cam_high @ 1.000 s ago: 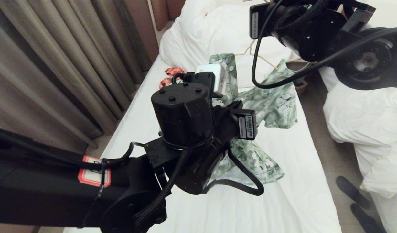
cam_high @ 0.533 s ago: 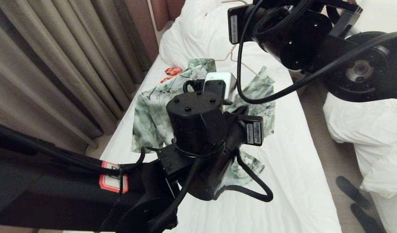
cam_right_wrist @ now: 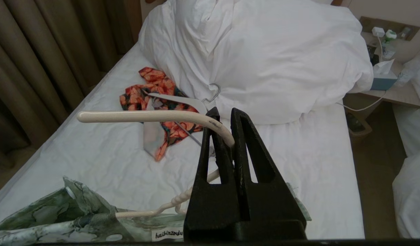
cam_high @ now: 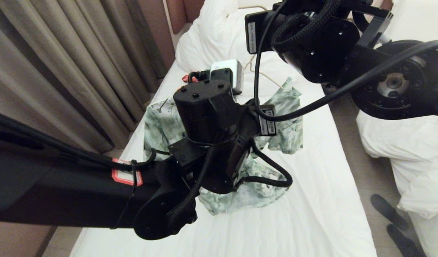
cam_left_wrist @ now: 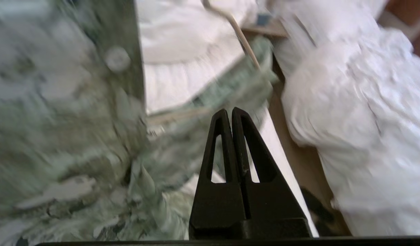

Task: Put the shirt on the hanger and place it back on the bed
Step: Take the clothes hanger out of the clothes

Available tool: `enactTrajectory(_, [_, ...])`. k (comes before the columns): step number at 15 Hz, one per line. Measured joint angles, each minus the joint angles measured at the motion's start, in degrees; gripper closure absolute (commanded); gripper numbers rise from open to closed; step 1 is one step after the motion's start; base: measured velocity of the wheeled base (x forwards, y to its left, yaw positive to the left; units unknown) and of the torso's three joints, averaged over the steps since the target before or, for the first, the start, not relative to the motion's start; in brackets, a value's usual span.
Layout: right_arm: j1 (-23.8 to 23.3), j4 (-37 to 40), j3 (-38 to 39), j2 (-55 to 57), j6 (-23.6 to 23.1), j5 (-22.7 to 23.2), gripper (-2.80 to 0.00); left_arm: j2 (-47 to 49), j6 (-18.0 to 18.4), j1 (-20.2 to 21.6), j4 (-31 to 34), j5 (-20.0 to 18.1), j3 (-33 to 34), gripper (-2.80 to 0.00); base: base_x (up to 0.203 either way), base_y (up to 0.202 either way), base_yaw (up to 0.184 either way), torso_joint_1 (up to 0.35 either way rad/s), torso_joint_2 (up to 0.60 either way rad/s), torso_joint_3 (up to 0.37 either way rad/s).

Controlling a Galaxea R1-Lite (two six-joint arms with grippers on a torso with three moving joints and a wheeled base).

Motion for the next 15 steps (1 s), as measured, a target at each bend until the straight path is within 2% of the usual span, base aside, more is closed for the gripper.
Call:
enactTrajectory(3, [0.92,0.02,0.04,-0.28,0.02,-0.18,0.00,2.48,0.31,0.35,-3.35,3.20,-3.44,0.00,0.000,0.000,0.000,0.000,0.00,0.000])
enactTrajectory(6, [1.46,-0.06,0.04,-0.37,0.18,-0.68,0.00,5.14,2.38,0.19,-5.11,5.12,-4.85,0.00,0.000,0.000,0.000,0.000,0.00,0.000])
enactTrajectory(8, [1.69,0.06,0.00,-0.39,1.16,-1.17,0.00,7.73,7.36,0.51,-9.43,7.53,-5.63,0.00,0.000,0.000,0.000,0.000,0.00,0.000])
enactTrajectory(11, [1.31,0.06,0.06,-0.47,1.34,-1.50,0.00,12.31,21.05,2.08,-24.54,9.34,-7.47,0.00,0.000,0.000,0.000,0.000,0.00,0.000])
enactTrajectory(12, [0.79,0.07,0.08,-0.58,1.32,-1.50,0.00,13.16,24.16,2.40,-28.00,9.64,-7.87,0.00,0.000,0.000,0.000,0.000,0.00,0.000])
enactTrajectory(15, [-0.86,0.17,0.33,-1.23,1.29,-1.53,0.00,14.52,25.45,3.99,-28.75,9.70,-8.26,0.00,0.000,0.000,0.000,0.000,0.00,0.000])
